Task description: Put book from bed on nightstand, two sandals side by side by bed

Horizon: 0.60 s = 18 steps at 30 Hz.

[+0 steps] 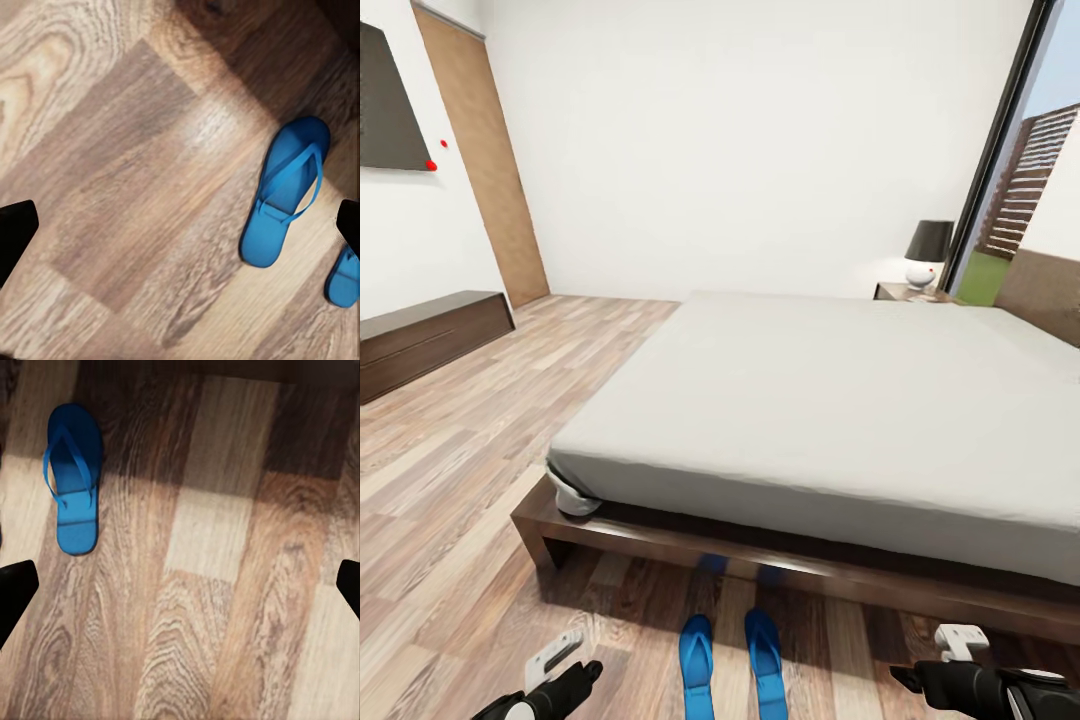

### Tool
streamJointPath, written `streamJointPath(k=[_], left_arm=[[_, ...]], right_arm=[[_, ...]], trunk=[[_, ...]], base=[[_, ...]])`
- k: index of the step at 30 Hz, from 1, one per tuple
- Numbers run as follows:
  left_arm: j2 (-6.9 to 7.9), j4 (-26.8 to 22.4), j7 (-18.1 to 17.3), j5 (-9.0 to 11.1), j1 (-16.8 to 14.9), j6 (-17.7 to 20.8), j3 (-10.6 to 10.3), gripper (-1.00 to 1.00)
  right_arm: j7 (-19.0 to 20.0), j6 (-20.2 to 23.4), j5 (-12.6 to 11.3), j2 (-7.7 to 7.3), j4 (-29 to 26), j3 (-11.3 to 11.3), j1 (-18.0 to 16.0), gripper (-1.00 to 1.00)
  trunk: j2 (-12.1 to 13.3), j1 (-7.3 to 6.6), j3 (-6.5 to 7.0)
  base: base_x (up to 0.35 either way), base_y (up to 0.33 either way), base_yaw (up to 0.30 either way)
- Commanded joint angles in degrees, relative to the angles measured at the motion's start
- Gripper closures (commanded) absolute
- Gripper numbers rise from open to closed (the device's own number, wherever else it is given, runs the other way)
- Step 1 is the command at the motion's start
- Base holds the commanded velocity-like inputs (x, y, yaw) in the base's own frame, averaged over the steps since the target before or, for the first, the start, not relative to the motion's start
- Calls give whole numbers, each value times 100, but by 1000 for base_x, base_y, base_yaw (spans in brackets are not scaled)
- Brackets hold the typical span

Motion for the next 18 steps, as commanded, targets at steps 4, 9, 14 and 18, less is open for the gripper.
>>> streamJointPath(k=[4, 9, 14, 18], left_arm=[[2, -7, 51, 60, -4, 17, -1, -100], [3, -5, 51, 59, -6, 16, -1, -100], [3, -5, 54, 59, -8, 16, -1, -100], [6, -1, 55, 59, -8, 14, -1, -100]], right_arm=[[56, 12, 62, 1, -6, -9, -4, -100], [56, 12, 63, 1, -6, -9, -4, -100], [57, 10, 64, 4, -5, -9, -4, -100], [57, 6, 64, 3, 22, -9, -4, -100]], trunk=[[3, -11, 84], [48, -43, 191], [248, -153, 280], [409, -241, 352]], base=[[0, 0, 0], [0, 0, 0], [0, 0, 0], [0, 0, 0]])
